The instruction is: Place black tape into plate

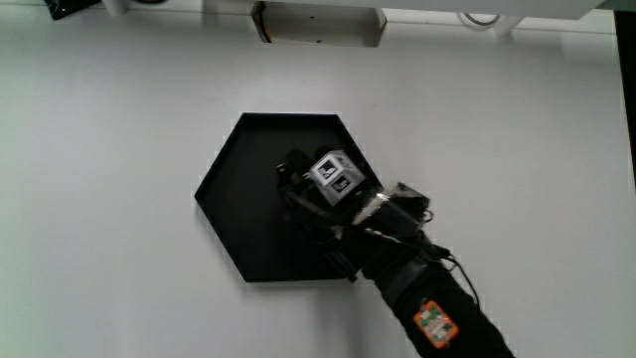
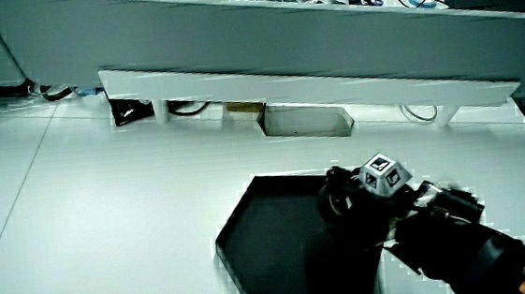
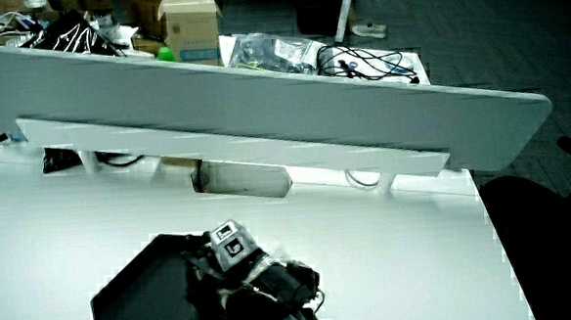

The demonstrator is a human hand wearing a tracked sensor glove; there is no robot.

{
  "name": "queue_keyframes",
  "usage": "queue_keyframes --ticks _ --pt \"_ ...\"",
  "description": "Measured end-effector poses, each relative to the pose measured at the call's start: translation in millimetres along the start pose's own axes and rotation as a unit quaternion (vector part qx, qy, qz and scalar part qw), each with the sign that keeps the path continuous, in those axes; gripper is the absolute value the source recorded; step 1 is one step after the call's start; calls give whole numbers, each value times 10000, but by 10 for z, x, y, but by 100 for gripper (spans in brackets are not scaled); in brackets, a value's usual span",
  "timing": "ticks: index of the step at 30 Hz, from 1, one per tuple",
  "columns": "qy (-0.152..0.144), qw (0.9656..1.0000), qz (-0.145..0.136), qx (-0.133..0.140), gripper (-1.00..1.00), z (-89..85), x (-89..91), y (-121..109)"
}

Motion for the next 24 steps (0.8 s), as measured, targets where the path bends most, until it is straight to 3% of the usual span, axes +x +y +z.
queue_keyframes --ticks 1,4,9,13,19,24 --pt "-17 10000 66 -55 0 14 -37 25" --pt "-84 9981 234 -559 0 -146 -136 184" --pt "-229 9942 48 -1049 0 -401 -168 274" --pt "-329 9926 -41 -1166 0 -513 -137 257" --pt "-504 9895 -106 -1352 0 -500 -215 253" --pt "-308 9884 -130 -1482 -33 -609 -193 222"
